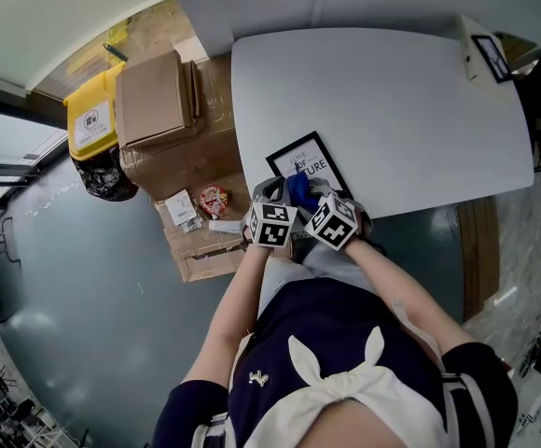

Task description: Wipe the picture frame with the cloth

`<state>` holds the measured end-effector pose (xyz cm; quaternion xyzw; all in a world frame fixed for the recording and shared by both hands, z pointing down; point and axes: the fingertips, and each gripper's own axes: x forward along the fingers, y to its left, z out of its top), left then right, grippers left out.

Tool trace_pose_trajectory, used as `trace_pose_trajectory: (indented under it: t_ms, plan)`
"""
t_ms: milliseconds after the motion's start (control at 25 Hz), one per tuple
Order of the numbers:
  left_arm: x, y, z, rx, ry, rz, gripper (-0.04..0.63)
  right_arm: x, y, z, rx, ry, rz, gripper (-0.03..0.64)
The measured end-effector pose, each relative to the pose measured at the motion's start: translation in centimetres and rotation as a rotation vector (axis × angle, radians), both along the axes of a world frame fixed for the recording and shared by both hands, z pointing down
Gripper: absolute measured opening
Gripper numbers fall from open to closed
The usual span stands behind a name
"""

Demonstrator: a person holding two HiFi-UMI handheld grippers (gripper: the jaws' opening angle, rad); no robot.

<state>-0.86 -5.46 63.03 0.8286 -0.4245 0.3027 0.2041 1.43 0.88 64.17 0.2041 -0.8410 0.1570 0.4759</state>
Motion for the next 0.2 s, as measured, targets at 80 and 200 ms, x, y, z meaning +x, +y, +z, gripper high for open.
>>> trace_pose_trajectory:
  t_ms: [80,200]
  plan:
    - [-0.02,-0.07,0.04,0.0,0.0,0.0,0.0,-0.02,-0.06,0.04,0.0,0.0,-0.001,0.092]
    - [-0.03,-0.13,0.12,-0.001,0.001,-0.002,0.0,-0.02,-0.11,0.11,-0.003,0.003,-0.001,0.092]
